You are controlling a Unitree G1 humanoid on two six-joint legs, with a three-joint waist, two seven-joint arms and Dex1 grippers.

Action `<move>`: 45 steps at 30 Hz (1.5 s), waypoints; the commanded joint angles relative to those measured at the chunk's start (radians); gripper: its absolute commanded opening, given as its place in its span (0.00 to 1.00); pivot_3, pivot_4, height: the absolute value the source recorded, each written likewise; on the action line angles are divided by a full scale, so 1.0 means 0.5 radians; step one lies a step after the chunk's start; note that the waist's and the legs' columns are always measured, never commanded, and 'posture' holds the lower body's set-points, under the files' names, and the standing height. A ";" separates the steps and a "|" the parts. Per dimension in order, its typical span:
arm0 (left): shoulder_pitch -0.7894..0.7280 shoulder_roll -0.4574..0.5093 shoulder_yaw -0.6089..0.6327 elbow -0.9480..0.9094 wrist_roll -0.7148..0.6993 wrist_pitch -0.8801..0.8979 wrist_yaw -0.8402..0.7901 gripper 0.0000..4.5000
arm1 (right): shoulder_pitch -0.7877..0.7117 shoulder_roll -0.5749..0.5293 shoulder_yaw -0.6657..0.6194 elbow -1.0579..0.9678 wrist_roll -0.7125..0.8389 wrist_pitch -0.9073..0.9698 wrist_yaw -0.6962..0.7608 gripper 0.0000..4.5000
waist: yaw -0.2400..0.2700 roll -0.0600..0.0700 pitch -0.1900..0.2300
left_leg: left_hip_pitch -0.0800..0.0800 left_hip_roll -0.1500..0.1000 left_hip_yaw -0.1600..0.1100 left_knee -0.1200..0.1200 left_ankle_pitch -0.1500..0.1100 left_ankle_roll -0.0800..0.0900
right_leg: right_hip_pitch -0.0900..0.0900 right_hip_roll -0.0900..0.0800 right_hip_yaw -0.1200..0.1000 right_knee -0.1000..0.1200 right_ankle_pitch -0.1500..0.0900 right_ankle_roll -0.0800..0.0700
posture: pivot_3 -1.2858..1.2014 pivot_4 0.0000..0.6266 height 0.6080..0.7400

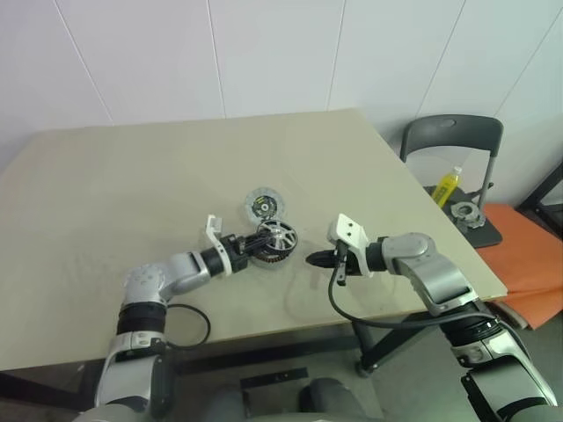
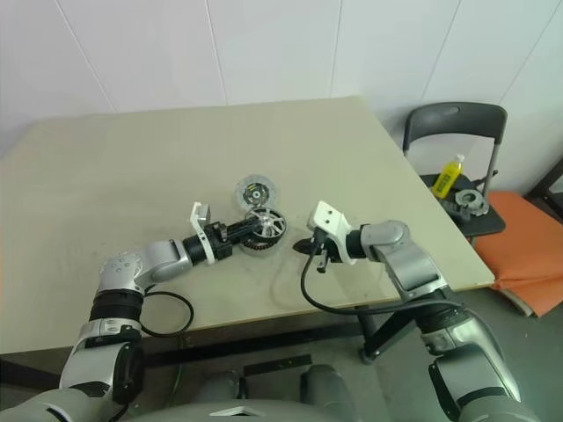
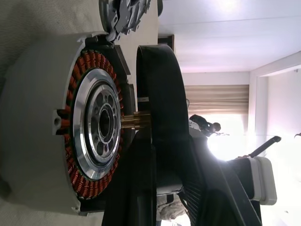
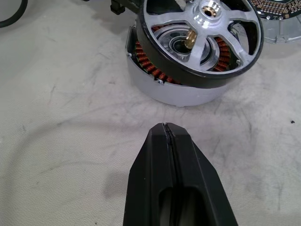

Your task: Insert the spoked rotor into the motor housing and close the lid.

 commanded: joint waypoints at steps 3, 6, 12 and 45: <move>-0.004 0.044 0.117 -0.030 0.063 0.040 -0.064 0.10 | -0.019 0.002 -0.060 -0.067 0.032 -0.015 -0.009 0.00 | 0.000 0.000 0.000 | 0.000 0.000 0.000 0.000 0.000 0.000 | 0.000 0.000 0.000 0.000 0.000 0.000 | 0.52 0.00 1.00; 0.010 0.049 0.151 -0.026 0.112 0.051 -0.091 0.10 | -0.025 0.006 -0.058 -0.061 0.031 -0.017 -0.009 0.00 | 0.001 0.000 0.000 | 0.000 0.000 0.000 0.000 0.000 0.000 | 0.000 0.000 0.000 0.000 0.000 0.000 | 0.52 0.00 1.00; 0.018 0.011 0.178 -0.024 0.184 0.070 -0.129 0.10 | -0.035 0.009 -0.057 -0.048 0.029 -0.022 -0.010 0.00 | 0.000 0.000 0.000 | 0.001 0.000 0.000 0.000 0.000 0.000 | 0.000 0.000 0.000 0.000 0.000 0.000 | 0.52 0.00 1.00; -0.030 -0.118 0.232 0.052 0.559 0.169 -0.269 0.10 | -0.009 0.021 -0.053 -0.061 0.026 -0.025 -0.053 0.00 | 0.002 0.000 0.000 | 0.002 0.000 0.000 0.001 0.000 0.000 | 0.003 0.000 0.000 0.000 0.000 0.001 | 0.52 0.00 1.00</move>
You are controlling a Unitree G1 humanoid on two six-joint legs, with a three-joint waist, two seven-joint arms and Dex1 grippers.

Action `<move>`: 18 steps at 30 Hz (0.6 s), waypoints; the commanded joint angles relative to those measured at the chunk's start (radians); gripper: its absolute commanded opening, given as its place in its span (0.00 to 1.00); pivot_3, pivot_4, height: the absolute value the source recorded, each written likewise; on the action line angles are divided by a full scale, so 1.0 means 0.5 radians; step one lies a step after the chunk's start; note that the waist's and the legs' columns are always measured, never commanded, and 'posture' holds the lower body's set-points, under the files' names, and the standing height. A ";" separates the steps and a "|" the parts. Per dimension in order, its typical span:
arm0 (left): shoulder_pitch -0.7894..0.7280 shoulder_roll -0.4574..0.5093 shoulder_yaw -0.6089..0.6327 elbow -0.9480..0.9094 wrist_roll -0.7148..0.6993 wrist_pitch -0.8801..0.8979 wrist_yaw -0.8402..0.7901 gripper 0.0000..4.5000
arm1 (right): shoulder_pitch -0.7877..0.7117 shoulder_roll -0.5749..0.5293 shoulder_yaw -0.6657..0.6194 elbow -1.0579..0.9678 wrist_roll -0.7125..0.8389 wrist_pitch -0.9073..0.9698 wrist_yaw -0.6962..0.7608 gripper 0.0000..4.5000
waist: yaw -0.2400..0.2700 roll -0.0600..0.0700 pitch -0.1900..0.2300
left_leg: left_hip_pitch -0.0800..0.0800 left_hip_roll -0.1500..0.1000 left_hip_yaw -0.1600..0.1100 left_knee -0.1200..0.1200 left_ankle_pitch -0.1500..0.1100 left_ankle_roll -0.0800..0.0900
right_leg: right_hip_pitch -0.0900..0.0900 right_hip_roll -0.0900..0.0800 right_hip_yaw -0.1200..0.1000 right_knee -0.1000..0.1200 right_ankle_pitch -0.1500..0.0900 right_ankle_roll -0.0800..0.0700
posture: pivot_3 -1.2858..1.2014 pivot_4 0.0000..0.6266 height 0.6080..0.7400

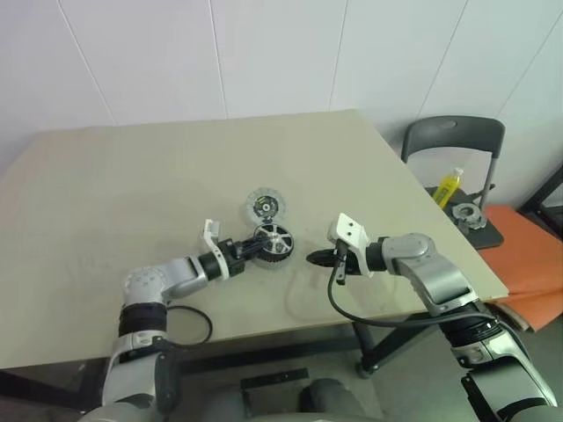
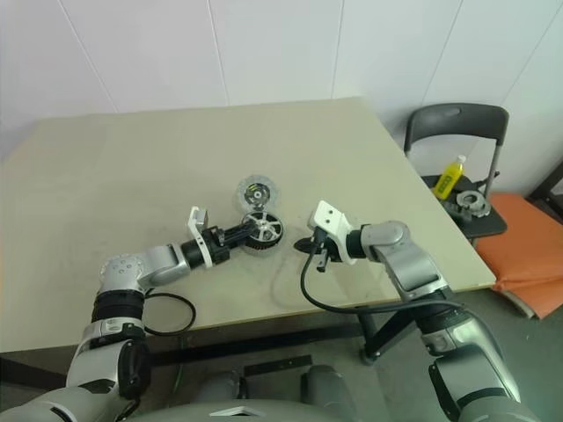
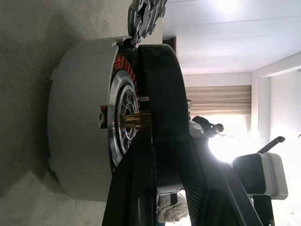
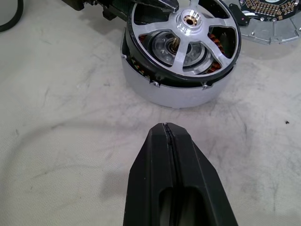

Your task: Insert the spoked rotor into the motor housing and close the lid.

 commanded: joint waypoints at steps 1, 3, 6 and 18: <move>-0.003 -0.025 0.026 0.010 0.058 0.018 0.034 0.10 | -0.015 0.013 -0.052 -0.062 0.026 -0.024 -0.012 0.00 | 0.000 0.000 0.000 | 0.000 0.000 0.000 0.000 0.000 0.000 | 0.000 0.000 0.000 0.000 0.000 0.000 | 0.52 0.00 1.00; -0.002 -0.034 0.044 -0.002 0.072 0.030 0.053 0.10 | -0.014 0.014 -0.053 -0.063 0.024 -0.024 -0.013 0.00 | 0.000 0.000 0.000 | 0.000 0.000 0.000 0.001 0.000 0.000 | 0.001 0.000 0.000 0.000 0.000 0.000 | 0.52 0.00 1.00; 0.008 -0.039 0.056 -0.053 0.108 0.032 0.124 0.18 | -0.014 0.016 -0.056 -0.063 0.024 -0.025 -0.016 0.00 | 0.000 0.000 0.000 | 0.001 0.000 0.000 0.002 0.000 0.000 | 0.001 0.000 0.000 0.000 0.000 0.001 | 0.52 0.00 1.00; -0.204 0.135 -0.072 -0.326 0.214 0.231 0.169 0.59 | -0.031 0.036 -0.042 -0.027 0.009 -0.042 -0.027 0.00 | -0.004 -0.003 0.000 | 0.003 -0.007 -0.009 0.005 0.000 0.000 | 0.006 -0.001 0.001 0.000 0.002 0.004 | 0.52 0.00 1.00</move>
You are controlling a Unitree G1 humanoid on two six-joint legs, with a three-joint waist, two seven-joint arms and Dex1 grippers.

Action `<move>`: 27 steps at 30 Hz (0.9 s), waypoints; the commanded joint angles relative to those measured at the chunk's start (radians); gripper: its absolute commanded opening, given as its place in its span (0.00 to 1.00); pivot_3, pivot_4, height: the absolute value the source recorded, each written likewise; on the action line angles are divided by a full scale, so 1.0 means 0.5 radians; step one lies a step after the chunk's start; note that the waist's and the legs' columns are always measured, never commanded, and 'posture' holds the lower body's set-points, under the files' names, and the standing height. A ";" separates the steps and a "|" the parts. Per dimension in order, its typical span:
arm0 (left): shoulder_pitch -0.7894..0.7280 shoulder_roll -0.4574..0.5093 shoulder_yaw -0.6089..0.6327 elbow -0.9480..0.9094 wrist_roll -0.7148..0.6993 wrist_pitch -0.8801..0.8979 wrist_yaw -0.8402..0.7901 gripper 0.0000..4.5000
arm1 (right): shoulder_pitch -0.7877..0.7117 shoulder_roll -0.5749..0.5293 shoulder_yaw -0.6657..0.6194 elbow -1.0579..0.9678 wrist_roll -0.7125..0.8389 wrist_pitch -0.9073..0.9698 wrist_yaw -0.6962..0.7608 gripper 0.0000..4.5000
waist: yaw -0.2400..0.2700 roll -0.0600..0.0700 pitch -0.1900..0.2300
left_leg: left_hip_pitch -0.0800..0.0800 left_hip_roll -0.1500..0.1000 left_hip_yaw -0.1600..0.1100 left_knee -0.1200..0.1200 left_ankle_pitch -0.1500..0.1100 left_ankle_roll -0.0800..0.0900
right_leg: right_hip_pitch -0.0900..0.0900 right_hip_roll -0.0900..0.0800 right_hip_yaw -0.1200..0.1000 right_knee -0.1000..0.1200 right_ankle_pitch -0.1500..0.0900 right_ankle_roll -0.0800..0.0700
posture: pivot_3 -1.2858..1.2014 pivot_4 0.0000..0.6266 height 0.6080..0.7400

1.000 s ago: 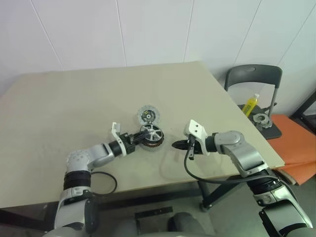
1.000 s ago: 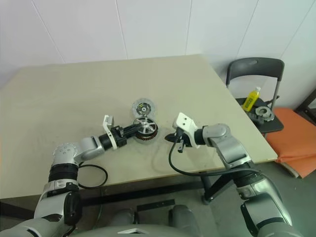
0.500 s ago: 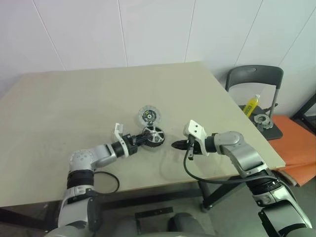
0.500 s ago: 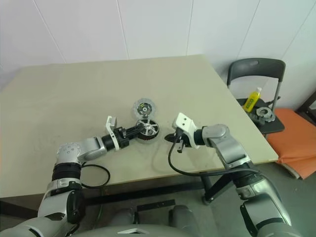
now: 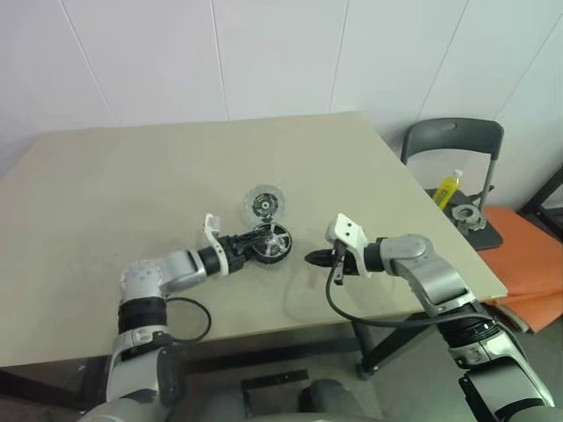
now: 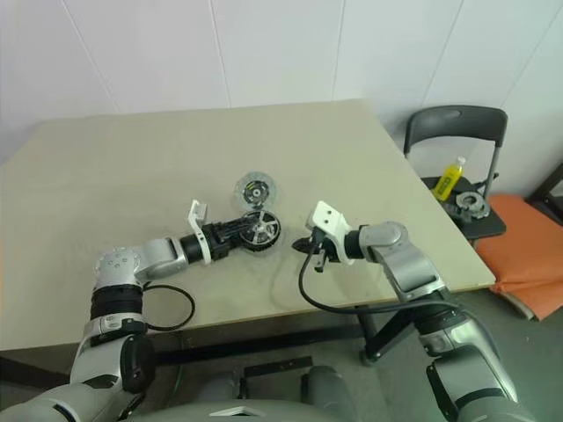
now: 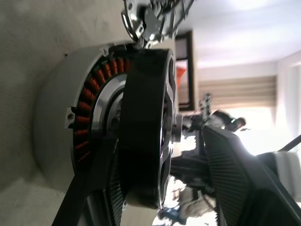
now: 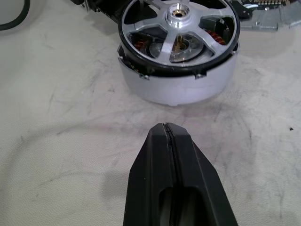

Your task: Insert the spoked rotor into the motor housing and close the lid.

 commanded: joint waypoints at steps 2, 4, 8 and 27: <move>-0.172 0.200 -0.241 -0.228 0.198 0.006 -0.186 0.59 | -0.034 0.016 -0.038 -0.025 0.007 -0.039 -0.011 0.00 | -0.001 -0.002 0.001 | -0.002 0.000 -0.001 -0.003 0.000 0.000 | -0.003 0.000 0.000 0.000 0.001 0.000 | 0.52 0.00 1.00; -0.205 0.320 -0.424 -0.321 0.334 -0.070 -0.370 0.59 | -0.034 0.024 -0.034 -0.024 0.006 -0.039 -0.015 0.00 | 0.000 -0.001 0.001 | -0.003 0.000 -0.001 -0.007 0.000 0.000 | -0.006 0.001 0.000 0.000 0.001 0.000 | 0.52 0.00 1.00; -0.215 0.569 -0.800 -0.515 0.567 -0.240 -0.800 0.59 | -0.027 0.039 -0.026 -0.024 0.005 -0.042 -0.029 0.00 | 0.001 0.000 0.002 | -0.004 -0.001 0.000 -0.012 0.000 0.000 | -0.008 0.000 0.001 -0.001 0.004 -0.005 | 0.52 0.00 1.00; -0.113 0.618 -1.038 -0.675 1.446 -1.851 -1.407 0.59 | 0.009 0.052 -0.021 -0.038 0.001 -0.014 -0.054 0.00 | 0.014 -0.001 0.006 | -0.009 0.000 0.003 -0.006 0.000 0.000 | -0.010 -0.001 0.004 -0.002 0.001 -0.001 | 0.52 0.00 1.00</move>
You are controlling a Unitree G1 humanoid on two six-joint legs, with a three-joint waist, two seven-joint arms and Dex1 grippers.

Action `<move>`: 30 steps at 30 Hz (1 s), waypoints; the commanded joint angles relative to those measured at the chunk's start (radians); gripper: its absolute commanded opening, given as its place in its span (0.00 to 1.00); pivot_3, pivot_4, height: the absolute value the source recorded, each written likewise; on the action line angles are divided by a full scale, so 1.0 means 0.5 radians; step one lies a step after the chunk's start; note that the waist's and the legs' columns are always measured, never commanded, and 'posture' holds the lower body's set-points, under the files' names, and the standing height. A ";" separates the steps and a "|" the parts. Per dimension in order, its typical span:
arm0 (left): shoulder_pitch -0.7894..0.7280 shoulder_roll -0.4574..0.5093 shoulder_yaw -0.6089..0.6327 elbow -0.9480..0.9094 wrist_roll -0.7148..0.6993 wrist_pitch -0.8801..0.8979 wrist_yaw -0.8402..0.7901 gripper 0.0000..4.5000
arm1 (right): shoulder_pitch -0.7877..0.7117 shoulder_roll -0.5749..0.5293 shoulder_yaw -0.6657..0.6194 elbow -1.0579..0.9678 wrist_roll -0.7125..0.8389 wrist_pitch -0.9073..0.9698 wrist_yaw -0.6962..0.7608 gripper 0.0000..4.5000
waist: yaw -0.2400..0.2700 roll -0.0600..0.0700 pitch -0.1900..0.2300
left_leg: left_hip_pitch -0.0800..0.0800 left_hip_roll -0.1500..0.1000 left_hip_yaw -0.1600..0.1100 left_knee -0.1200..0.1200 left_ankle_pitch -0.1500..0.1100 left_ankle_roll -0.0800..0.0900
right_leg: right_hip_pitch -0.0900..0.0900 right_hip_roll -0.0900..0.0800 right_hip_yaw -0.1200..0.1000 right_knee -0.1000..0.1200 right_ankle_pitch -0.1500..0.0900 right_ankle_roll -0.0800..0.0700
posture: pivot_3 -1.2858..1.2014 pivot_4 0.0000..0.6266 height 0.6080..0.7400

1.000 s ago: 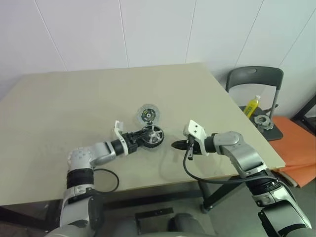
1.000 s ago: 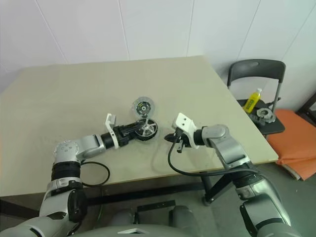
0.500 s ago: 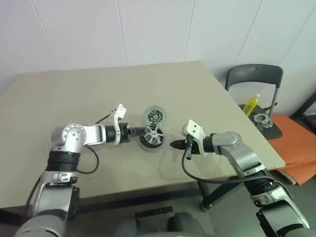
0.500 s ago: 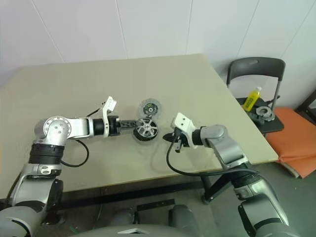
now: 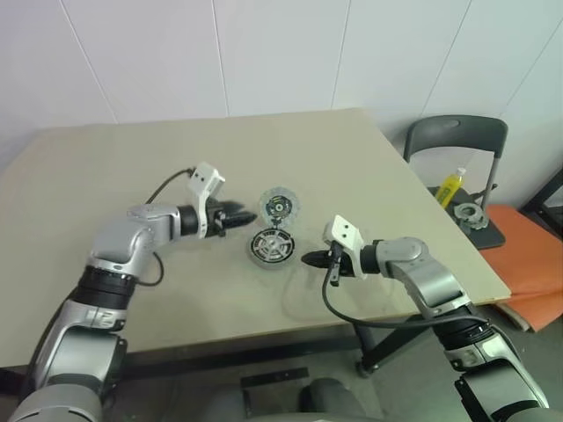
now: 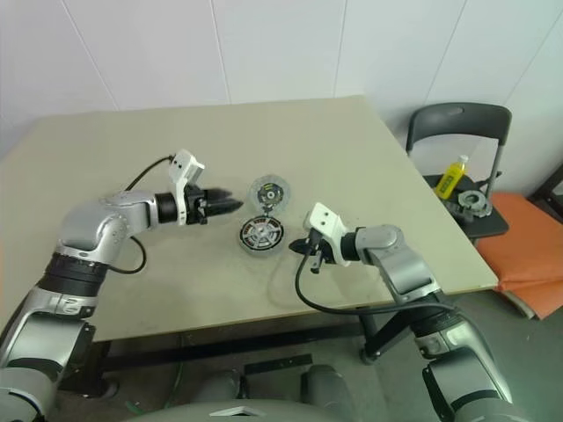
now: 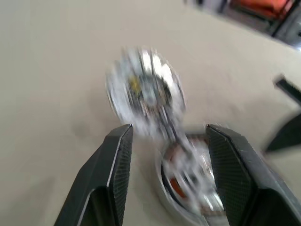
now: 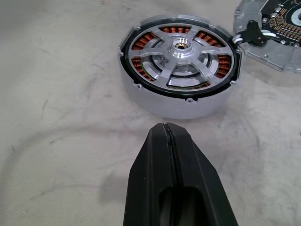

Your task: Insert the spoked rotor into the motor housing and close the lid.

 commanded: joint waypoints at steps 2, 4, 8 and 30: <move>0.122 -0.101 0.031 -0.097 0.050 -0.368 -0.174 0.49 | -0.020 0.010 -0.019 -0.045 0.002 0.007 -0.013 0.00 | -0.007 0.000 0.000 | 0.000 0.000 0.001 0.000 0.000 0.000 | 0.000 0.000 0.001 0.000 0.003 -0.004 | 0.52 0.00 1.00; 0.196 -0.147 0.027 -0.107 0.054 -0.439 -0.232 0.38 | -0.023 0.010 -0.021 -0.050 0.006 0.014 -0.012 0.00 | -0.013 0.000 0.000 | 0.002 0.000 0.003 -0.001 0.000 0.000 | 0.000 0.001 0.003 0.001 0.003 -0.004 | 0.52 0.00 1.00; 0.272 -0.265 0.044 -0.072 0.093 -0.577 -0.231 0.09 | -0.026 0.008 -0.026 -0.055 0.009 0.020 -0.010 0.00 | -0.002 0.000 0.000 | 0.003 0.001 0.002 0.002 0.000 0.001 | 0.001 0.002 0.002 0.004 -0.001 0.003 | 0.52 0.00 1.00; 0.435 -0.294 0.261 -0.091 0.253 -0.705 -0.019 0.00 | -0.109 0.111 -0.139 -0.101 0.192 0.090 0.019 0.00 | -0.010 0.007 -0.010 | 0.007 0.001 0.002 0.004 0.000 0.001 | 0.004 0.002 0.002 0.006 0.003 0.010 | 0.52 0.00 1.00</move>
